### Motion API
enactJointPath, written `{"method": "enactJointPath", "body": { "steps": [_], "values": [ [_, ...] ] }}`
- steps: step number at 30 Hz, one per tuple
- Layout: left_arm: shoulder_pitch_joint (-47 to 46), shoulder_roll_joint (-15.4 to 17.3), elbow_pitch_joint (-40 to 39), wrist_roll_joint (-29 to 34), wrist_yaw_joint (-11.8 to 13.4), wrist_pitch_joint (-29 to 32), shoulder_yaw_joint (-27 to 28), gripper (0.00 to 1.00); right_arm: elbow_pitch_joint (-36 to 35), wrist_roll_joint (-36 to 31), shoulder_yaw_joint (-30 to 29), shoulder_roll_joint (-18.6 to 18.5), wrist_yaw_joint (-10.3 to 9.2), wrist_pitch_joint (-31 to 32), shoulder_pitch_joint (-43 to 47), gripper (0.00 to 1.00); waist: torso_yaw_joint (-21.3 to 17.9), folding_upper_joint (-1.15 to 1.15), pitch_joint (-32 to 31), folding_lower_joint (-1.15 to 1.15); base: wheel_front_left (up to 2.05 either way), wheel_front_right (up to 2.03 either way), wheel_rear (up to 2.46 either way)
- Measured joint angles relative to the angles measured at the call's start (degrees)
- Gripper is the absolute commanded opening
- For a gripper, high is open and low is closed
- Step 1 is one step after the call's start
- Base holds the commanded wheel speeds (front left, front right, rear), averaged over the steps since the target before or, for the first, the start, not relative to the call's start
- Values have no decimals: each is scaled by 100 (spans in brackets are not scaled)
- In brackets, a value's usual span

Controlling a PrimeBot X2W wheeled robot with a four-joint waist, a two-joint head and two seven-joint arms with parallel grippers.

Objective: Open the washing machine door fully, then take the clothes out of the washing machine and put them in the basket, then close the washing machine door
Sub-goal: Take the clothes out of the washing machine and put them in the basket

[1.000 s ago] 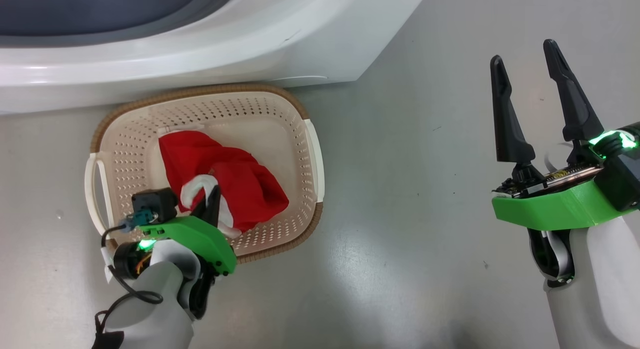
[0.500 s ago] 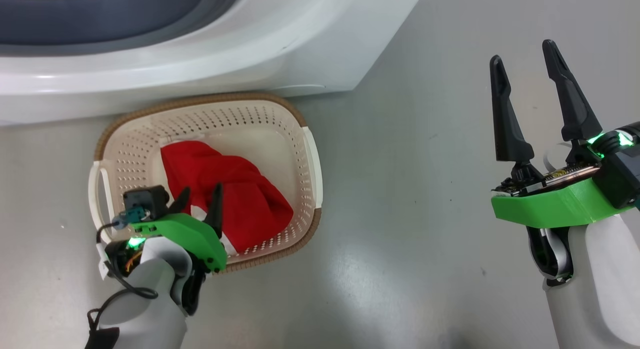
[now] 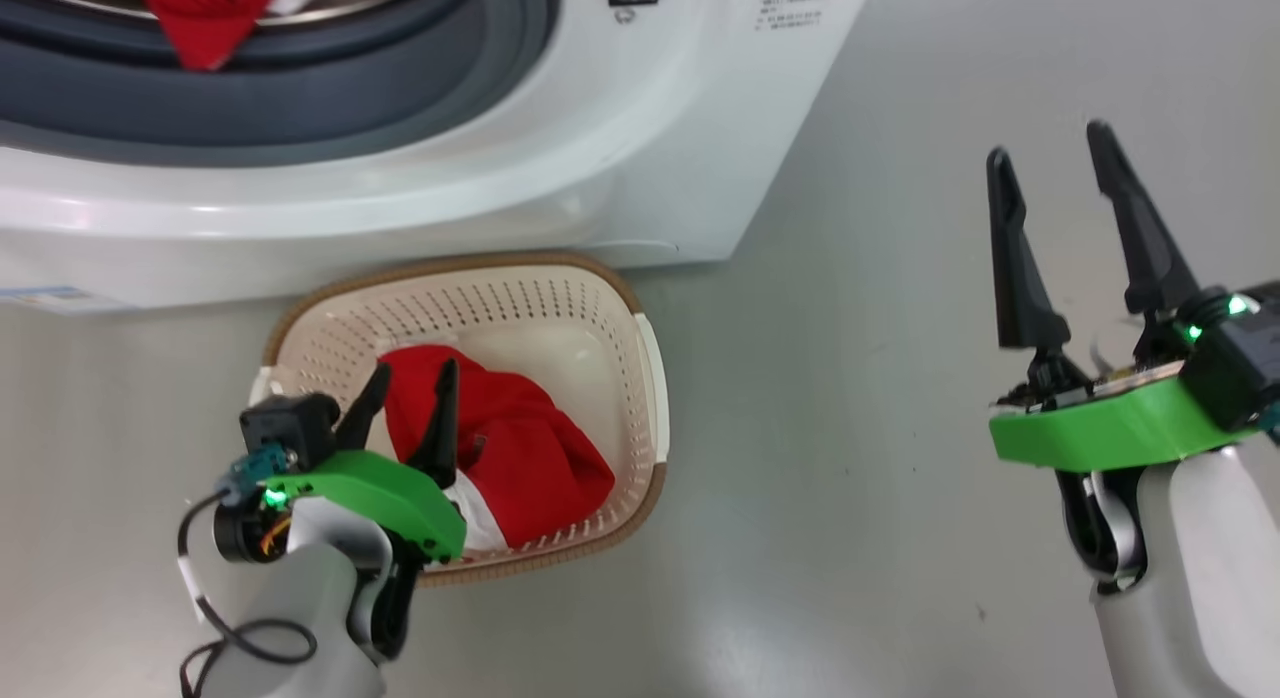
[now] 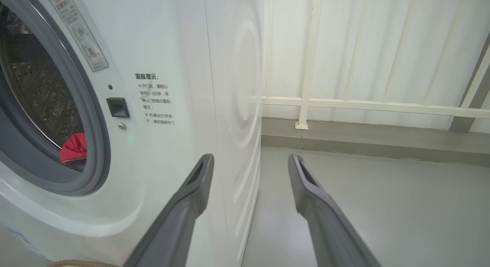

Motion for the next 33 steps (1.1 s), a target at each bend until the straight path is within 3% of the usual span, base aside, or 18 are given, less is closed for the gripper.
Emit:
{"method": "enactJointPath", "body": {
  "steps": [17, 29, 33],
  "values": [
    [1434, -90, -2336, 768, 59, -1, 902, 100, 225, -130, -65, 3, 0, 0, 589, 100, 275, 0, -1108, 0, 0, 0, 0],
    [2468, -88, -3955, 1394, 59, -1, 1541, 100, 185, -147, -260, 13, 0, 0, 1091, 100, 269, 0, -1839, 0, 0, 0, 0],
    [2774, -87, -4175, 1441, 49, -2, 1666, 100, 176, -145, -358, 19, 0, 0, 1250, 100, 230, 0, -2038, 0, 0, 0, 0]
  ]
}}
